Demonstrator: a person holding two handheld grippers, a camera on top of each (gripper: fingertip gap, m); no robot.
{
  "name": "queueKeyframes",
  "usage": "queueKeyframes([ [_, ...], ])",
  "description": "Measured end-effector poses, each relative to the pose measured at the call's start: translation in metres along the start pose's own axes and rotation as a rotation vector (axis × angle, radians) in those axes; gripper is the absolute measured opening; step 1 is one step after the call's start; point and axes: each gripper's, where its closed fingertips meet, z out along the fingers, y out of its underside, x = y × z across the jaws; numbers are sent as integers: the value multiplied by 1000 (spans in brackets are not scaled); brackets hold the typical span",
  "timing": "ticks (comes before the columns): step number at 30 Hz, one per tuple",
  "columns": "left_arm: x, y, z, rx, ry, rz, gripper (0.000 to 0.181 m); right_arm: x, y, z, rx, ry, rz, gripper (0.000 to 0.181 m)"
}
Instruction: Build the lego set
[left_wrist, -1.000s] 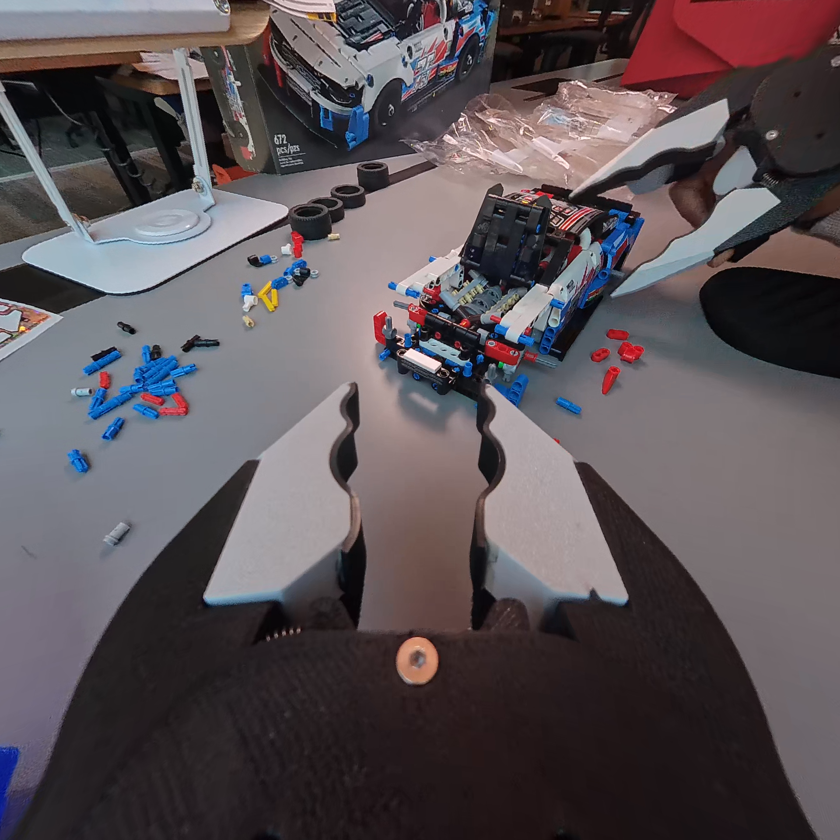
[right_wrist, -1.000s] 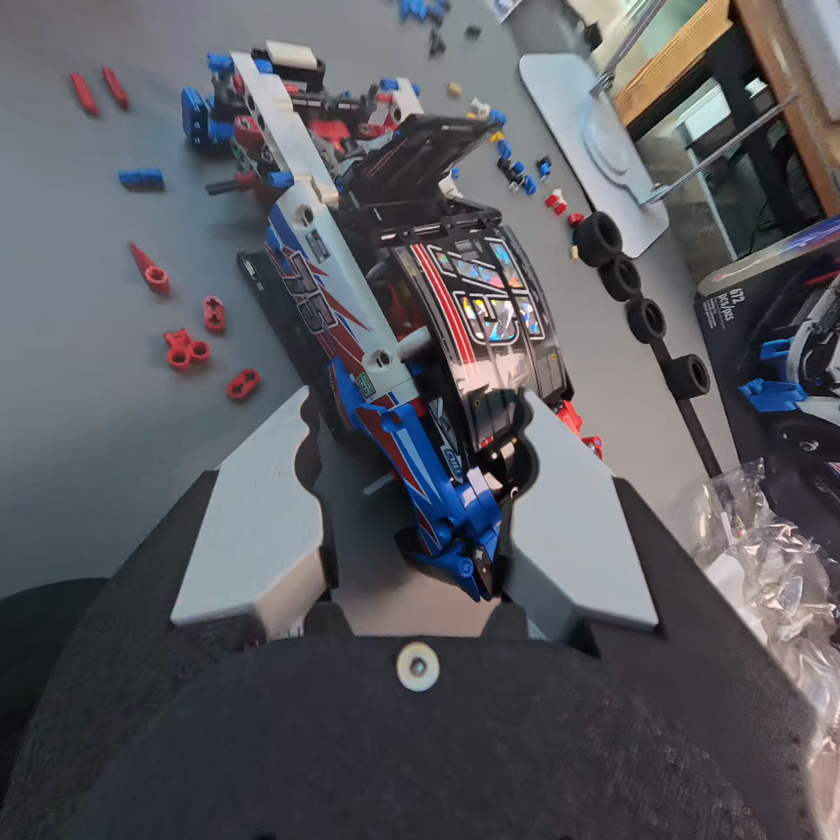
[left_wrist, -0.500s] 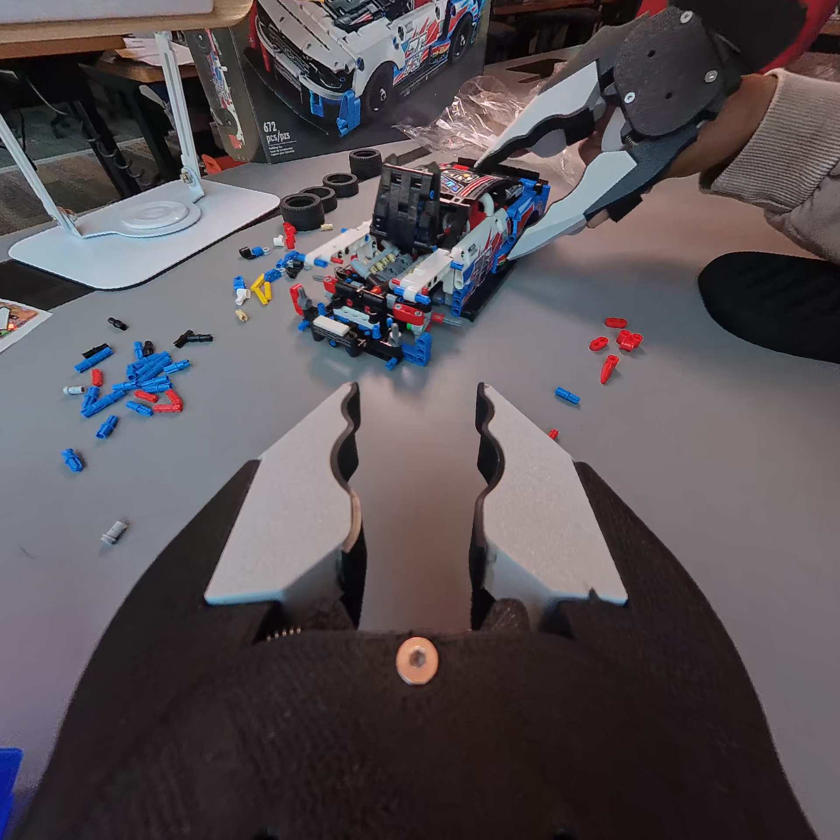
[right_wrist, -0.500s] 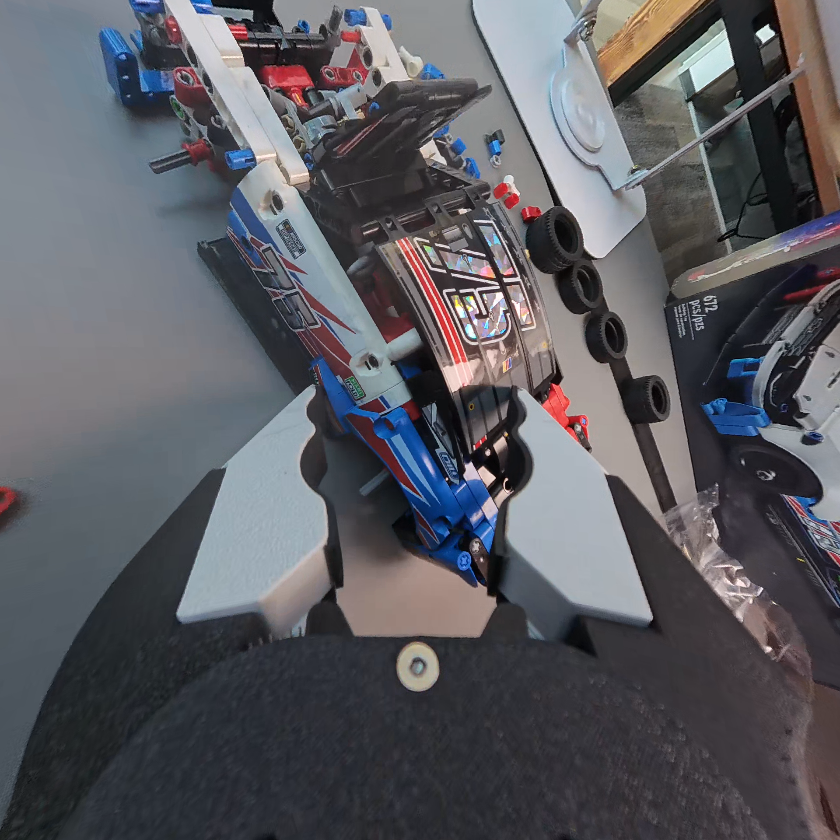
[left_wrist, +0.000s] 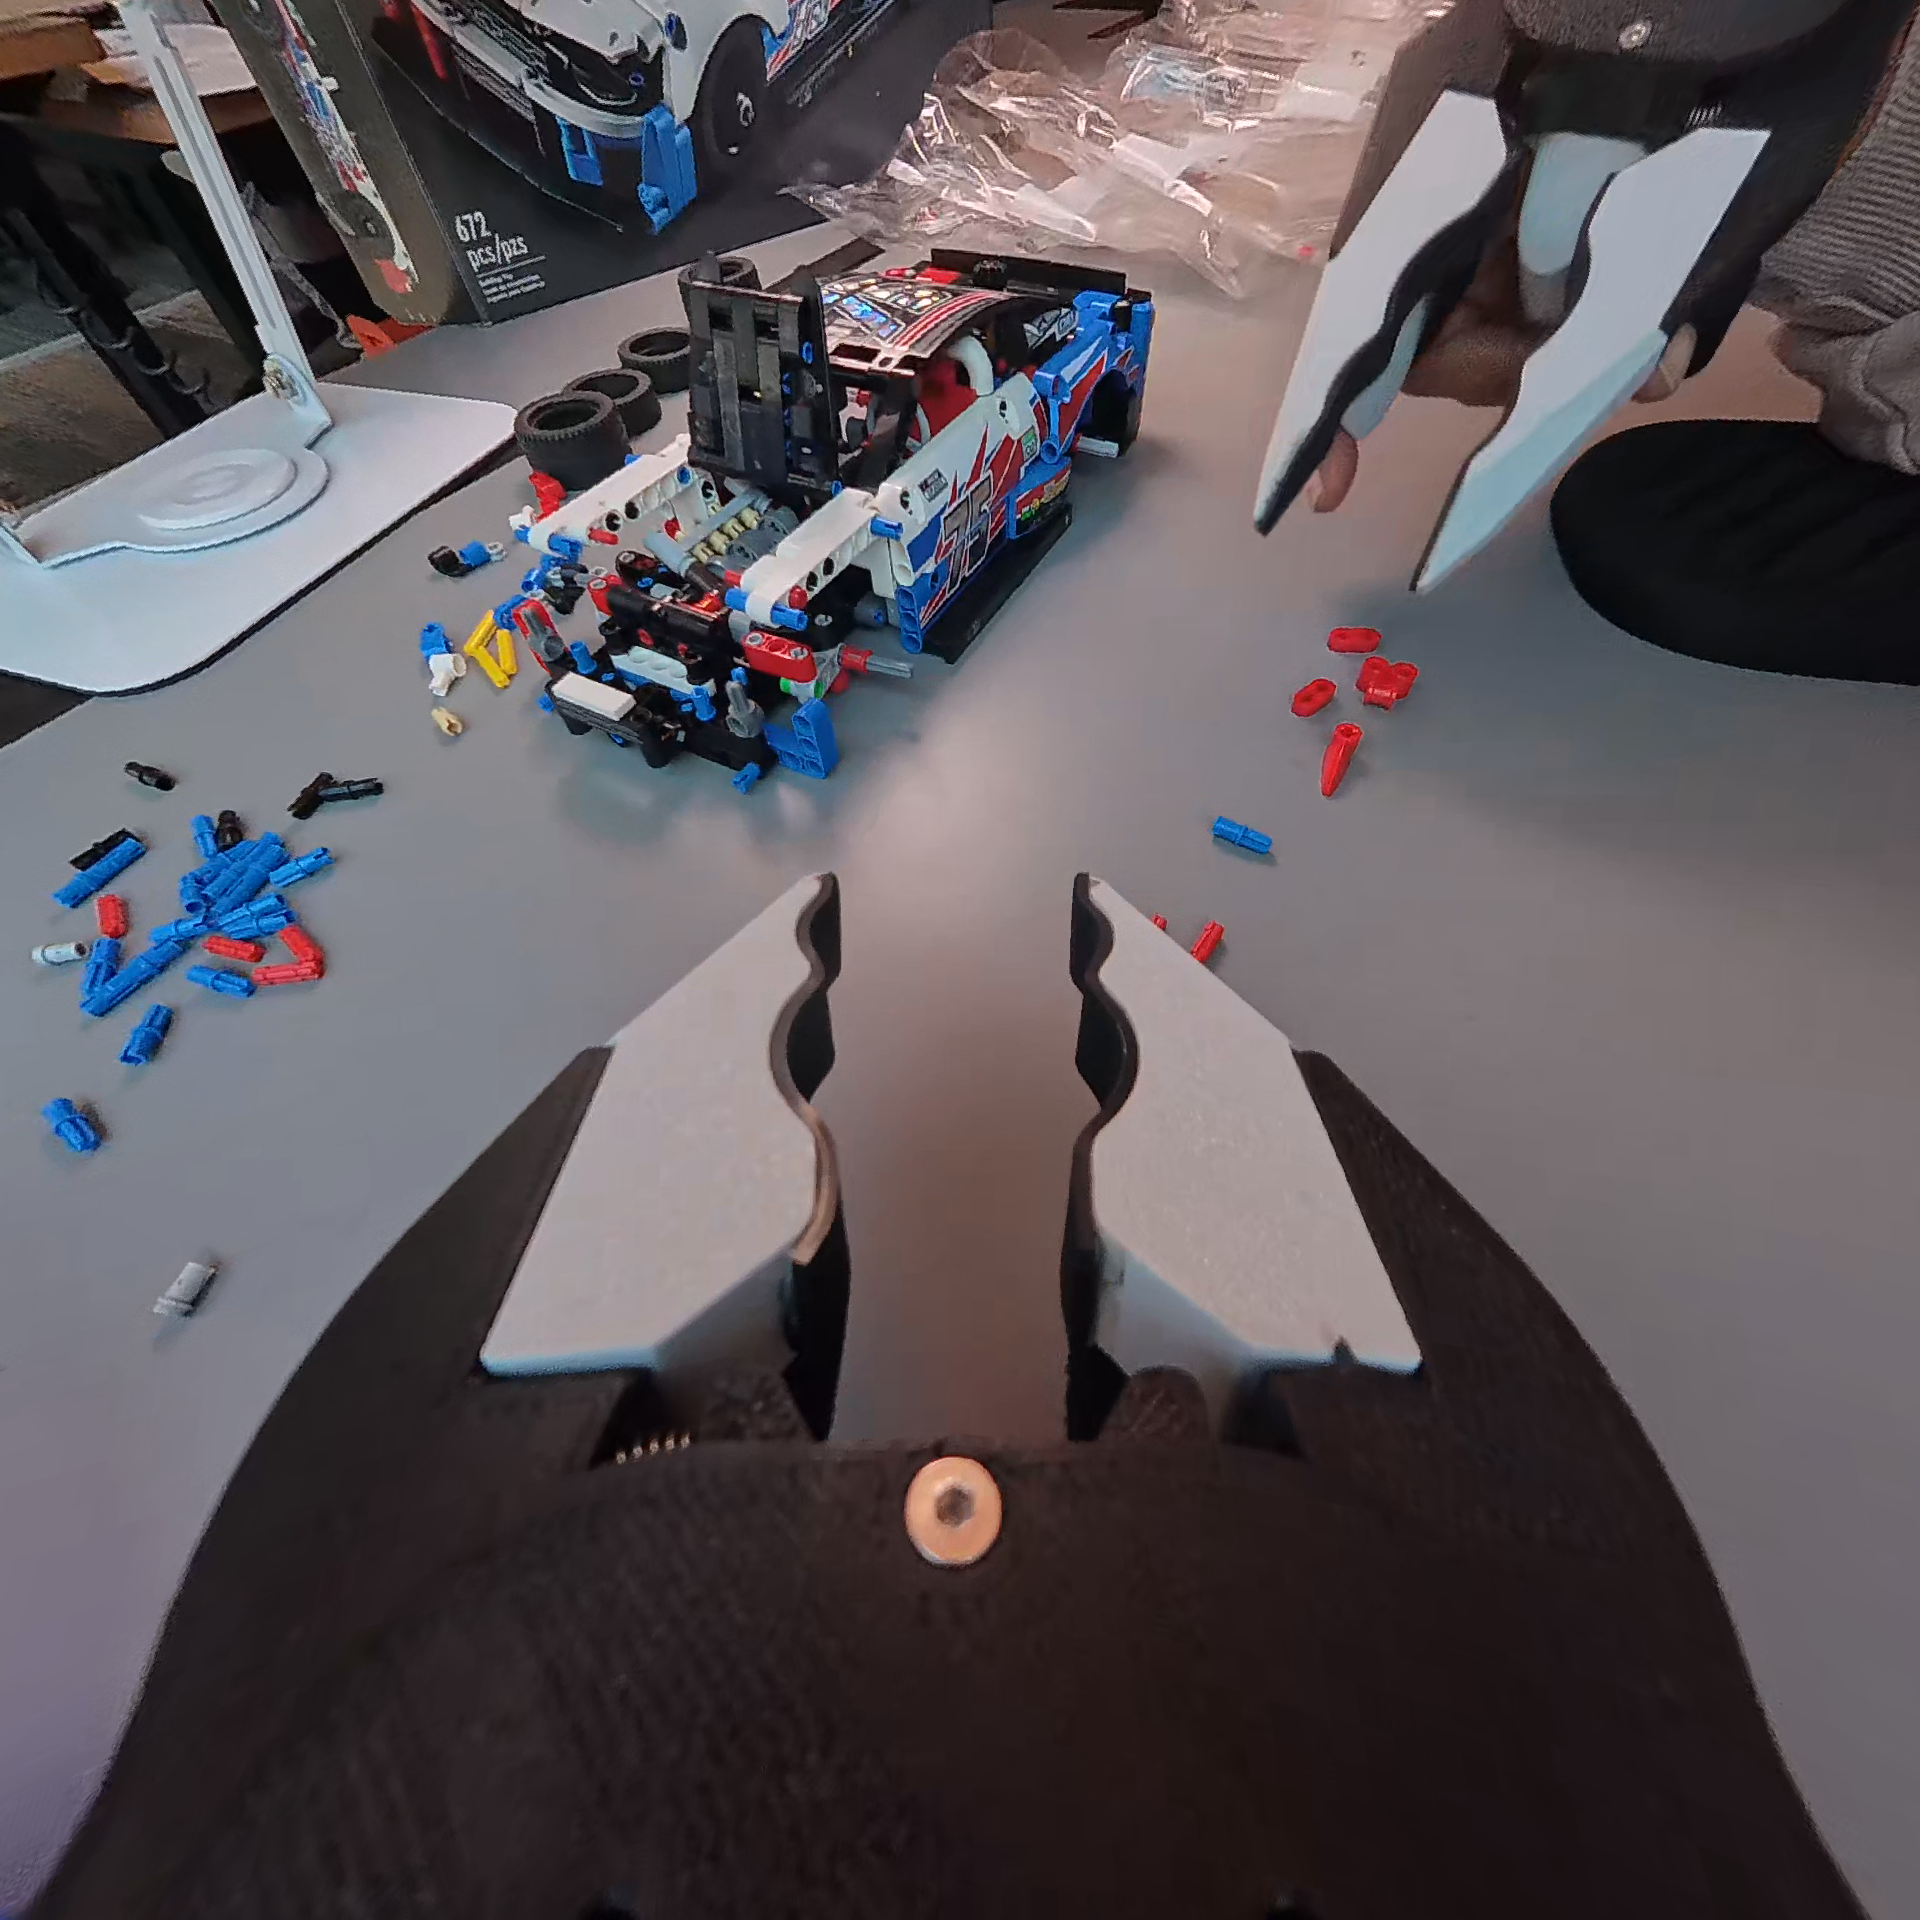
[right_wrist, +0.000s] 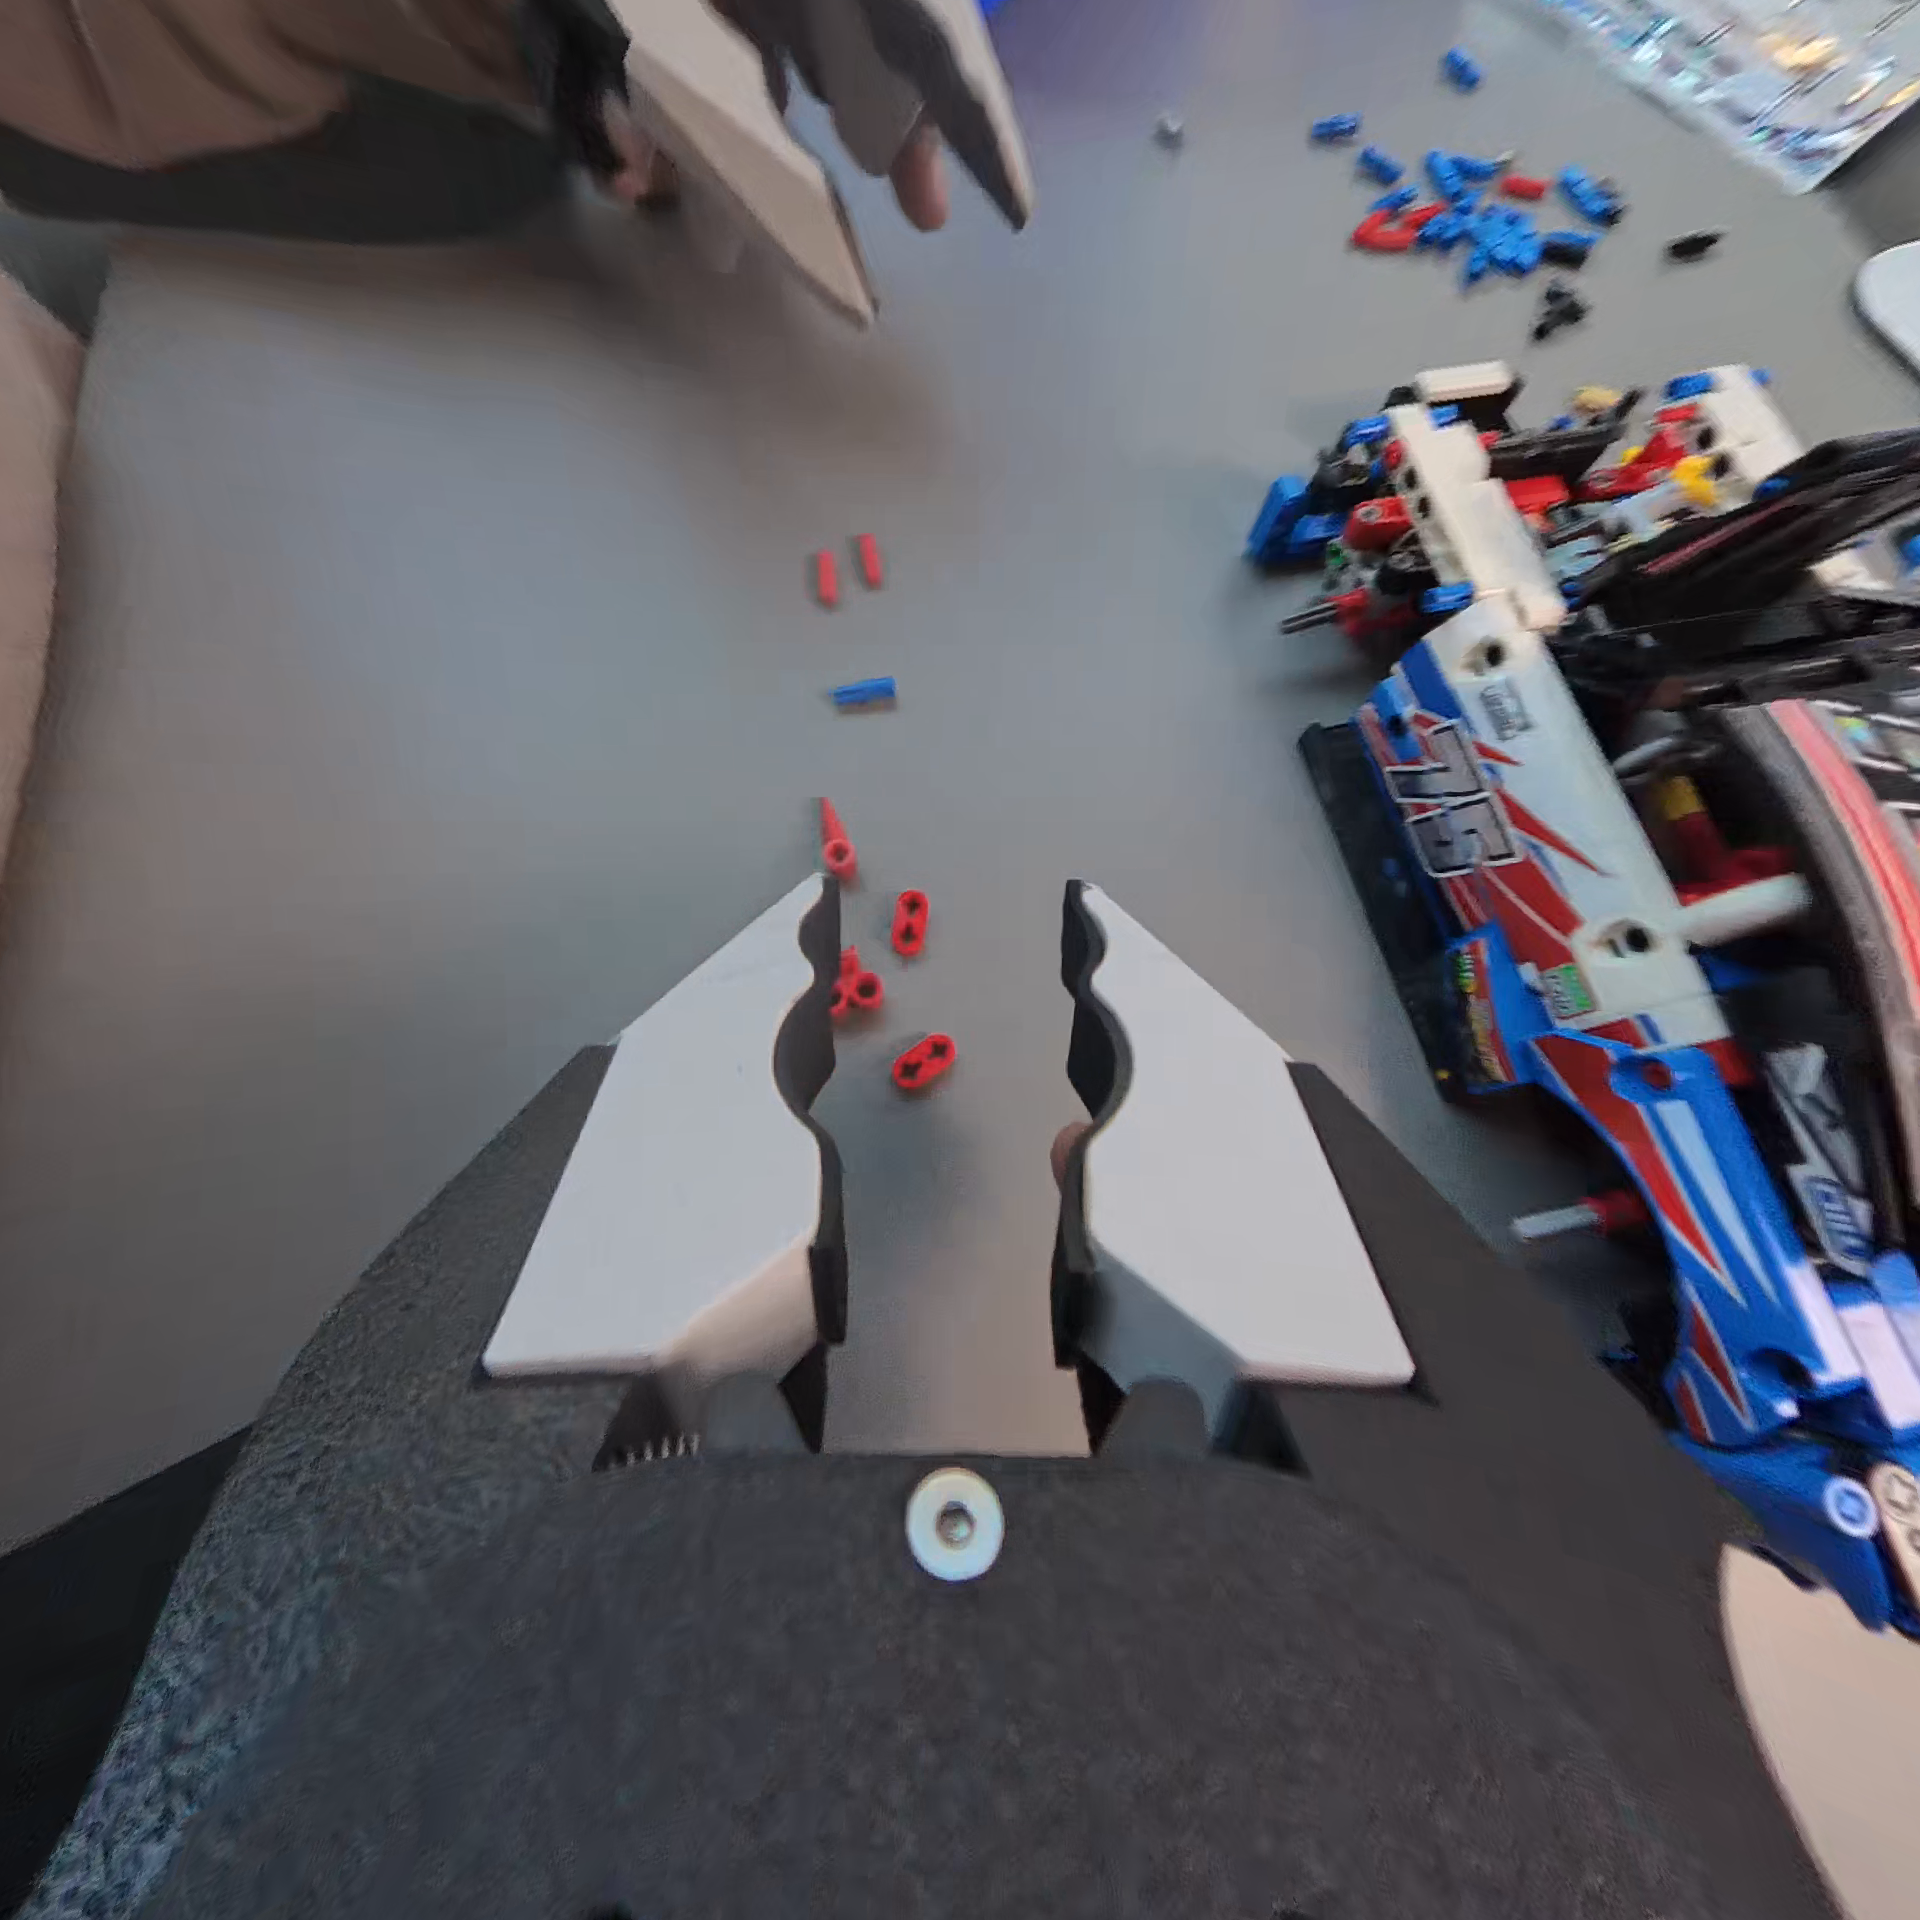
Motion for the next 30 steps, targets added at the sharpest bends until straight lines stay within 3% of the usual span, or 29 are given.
queueKeyframes([
  [7,2,-7,-3,45,-1,-3,47,-10,26,11,-163,-34,-42,39],
  [16,5,-7,-2,45,4,9,48,-7,23,21,-181,12,-24,20],
  [30,10,-10,-4,59,32,-8,49,-8,29,26,-257,25,-4,5],
])
